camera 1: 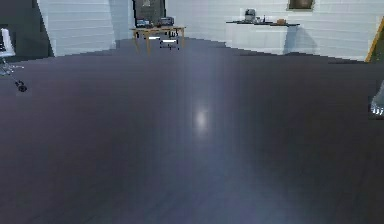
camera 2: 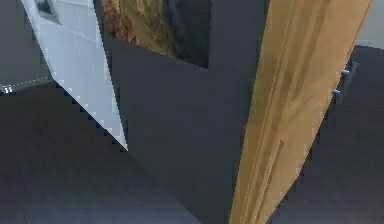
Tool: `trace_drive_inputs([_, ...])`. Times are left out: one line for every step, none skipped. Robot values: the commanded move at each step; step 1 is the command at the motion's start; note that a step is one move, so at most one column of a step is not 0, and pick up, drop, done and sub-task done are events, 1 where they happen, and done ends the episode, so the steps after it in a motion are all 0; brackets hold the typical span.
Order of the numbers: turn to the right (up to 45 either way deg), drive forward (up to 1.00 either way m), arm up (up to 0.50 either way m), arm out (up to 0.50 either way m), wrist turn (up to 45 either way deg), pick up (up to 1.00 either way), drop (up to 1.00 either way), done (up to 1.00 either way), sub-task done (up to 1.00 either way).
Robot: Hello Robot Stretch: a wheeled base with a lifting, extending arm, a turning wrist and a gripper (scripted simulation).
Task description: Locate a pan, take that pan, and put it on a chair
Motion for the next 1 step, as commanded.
trace_drive_inputs([18.0,0.0,0.0,0.0,0.0,0.0,0.0,0.0,0.0])
